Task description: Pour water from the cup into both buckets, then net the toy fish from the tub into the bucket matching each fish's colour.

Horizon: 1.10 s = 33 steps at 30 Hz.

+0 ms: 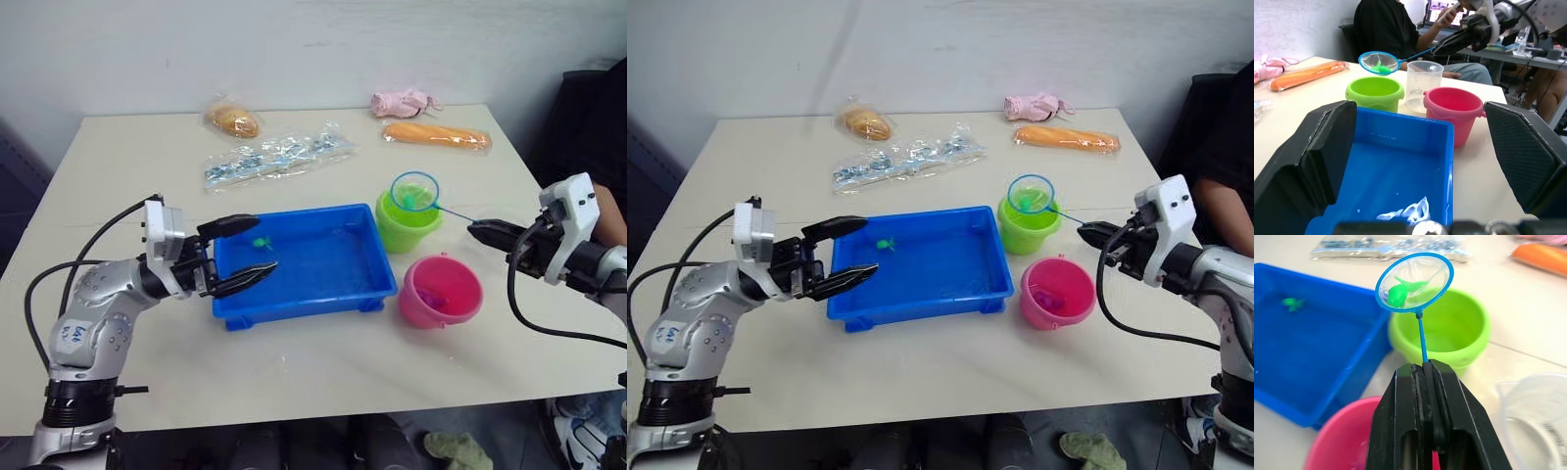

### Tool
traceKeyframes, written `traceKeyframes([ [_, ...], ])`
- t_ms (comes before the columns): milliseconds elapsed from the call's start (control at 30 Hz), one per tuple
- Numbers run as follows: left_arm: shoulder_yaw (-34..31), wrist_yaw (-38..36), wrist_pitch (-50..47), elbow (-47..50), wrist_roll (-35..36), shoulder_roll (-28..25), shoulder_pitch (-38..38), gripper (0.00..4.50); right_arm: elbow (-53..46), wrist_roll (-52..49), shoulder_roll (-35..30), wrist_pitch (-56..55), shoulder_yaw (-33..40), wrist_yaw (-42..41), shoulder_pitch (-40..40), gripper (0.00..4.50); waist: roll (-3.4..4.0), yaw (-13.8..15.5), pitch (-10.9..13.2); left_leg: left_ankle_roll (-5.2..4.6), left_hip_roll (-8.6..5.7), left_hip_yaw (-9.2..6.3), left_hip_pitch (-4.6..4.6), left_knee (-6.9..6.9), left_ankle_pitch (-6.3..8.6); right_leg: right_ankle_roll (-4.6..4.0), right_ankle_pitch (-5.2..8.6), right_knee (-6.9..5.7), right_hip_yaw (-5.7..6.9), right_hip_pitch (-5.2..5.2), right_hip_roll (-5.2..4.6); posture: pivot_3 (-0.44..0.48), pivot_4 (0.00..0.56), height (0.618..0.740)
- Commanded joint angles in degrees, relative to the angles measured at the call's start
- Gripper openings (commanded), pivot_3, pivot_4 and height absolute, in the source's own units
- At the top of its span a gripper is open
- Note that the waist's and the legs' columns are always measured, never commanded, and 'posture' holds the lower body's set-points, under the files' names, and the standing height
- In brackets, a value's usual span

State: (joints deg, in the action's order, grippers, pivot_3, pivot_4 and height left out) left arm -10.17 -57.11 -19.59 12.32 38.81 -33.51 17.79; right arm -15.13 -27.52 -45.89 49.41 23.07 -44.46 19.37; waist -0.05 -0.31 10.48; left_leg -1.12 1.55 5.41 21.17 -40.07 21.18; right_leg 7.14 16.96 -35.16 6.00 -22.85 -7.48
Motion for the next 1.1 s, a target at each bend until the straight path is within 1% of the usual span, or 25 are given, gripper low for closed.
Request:
traceKeyframes([
  [33,0.2,0.0,1.4,0.1,-0.6,0.5,0.9,4.47,1.7,5.2,-2.0,-8.8,-1.6,1.8,-0.1,0.0,0.0,0.2,0.0,0.01,0.0,0.0,0.0,0.0,-0.01,0.0,0.0,0.0,0.0,0.0,0.0,0.0,0.15,0.74],
  [100,0.1,-0.1,1.7,0.1,-0.8,0.7,0.8,4.47,2.8,7.8,-3.8,-12.9,-3.3,0.6,-1.6,0.0,0.0,0.2,0.0,0.02,0.0,0.01,0.0,0.0,-0.01,0.0,0.0,0.0,0.01,0.0,0.0,0.0,0.15,0.74],
  [133,0.0,-0.2,1.8,0.0,-0.9,0.8,0.6,4.47,3.4,10.5,-4.6,-17.5,-4.5,0.5,-2.6,0.0,0.0,0.3,0.0,0.02,0.0,0.01,0.0,0.0,-0.01,0.0,0.0,0.01,0.01,0.0,0.0,0.0,0.15,0.74],
  [233,0.1,-0.4,1.9,0.1,-0.8,0.8,0.5,4.47,6.5,16.1,-5.6,-28.0,-6.6,2.4,-3.3,0.0,0.0,0.4,0.0,0.01,-0.01,0.06,0.02,-0.01,-0.02,0.01,0.0,0.04,0.05,0.03,0.0,0.0,0.15,0.74],
  [367,0.6,-0.3,1.9,0.1,-1.0,1.1,0.7,4.47,9.2,20.7,-6.1,-36.2,-8.4,3.2,-3.6,0.0,0.0,0.3,0.0,0.01,0.0,0.05,0.01,-0.01,-0.04,0.03,-0.02,0.05,0.02,0.03,0.01,0.0,0.15,0.74],
  [467,0.8,0.2,1.9,0.2,-1.1,1.5,0.8,4.47,11.8,25.9,-7.3,-45.9,-10.2,4.4,-4.2,0.0,0.0,0.3,0.0,0.03,0.02,0.04,0.01,0.0,-0.05,0.03,-0.02,0.05,0.03,0.03,0.02,0.0,0.15,0.74],
  [533,1.0,0.4,1.9,0.4,-1.2,1.6,0.6,4.47,13.6,29.1,-7.7,-52.4,-10.8,6.3,-4.0,0.0,0.0,0.3,0.0,0.03,0.02,0.04,0.01,-0.01,-0.05,0.03,-0.02,0.06,0.03,0.03,0.02,0.0,0.15,0.74],
  [633,1.0,0.5,2.0,0.3,-1.3,1.6,0.4,4.47,15.9,32.1,-7.3,-57.6,-11.7,8.6,-3.5,0.0,0.0,0.3,0.0,0.04,0.03,0.02,0.0,-0.01,-0.05,0.03,-0.02,0.06,0.03,0.03,0.02,0.0,0.15,0.74],
  [800,1.0,0.8,2.2,0.0,-1.5,1.8,0.8,4.47,21.3,42.2,-10.7,-71.9,-15.2,13.7,-3.6,0.0,0.01,0.3,0.0,0.05,0.04,-0.01,0.0,-0.01,-0.06,0.03,-0.01,0.06,0.03,0.04,0.01,0.0,0.15,0.74],
  [900,1.0,1.2,2.4,-0.2,-1.7,2.0,1.0,4.47,23.3,45.8,-11.1,-76.7,-15.7,17.8,-3.5,0.0,0.01,0.2,0.0,0.05,0.05,-0.04,0.0,-0.01,-0.06,0.03,-0.02,0.06,0.03,0.04,0.01,0.0,0.15,0.74],
  [1100,0.8,2.1,2.6,0.2,-1.7,2.5,0.5,4.47,24.0,53.3,-11.5,-81.7,-14.8,26.8,-4.4,0.0,0.01,0.2,0.0,0.07,0.08,-0.05,0.0,-0.01,-0.08,0.03,-0.01,0.05,0.03,0.04,0.02,0.0,0.15,0.74],
])
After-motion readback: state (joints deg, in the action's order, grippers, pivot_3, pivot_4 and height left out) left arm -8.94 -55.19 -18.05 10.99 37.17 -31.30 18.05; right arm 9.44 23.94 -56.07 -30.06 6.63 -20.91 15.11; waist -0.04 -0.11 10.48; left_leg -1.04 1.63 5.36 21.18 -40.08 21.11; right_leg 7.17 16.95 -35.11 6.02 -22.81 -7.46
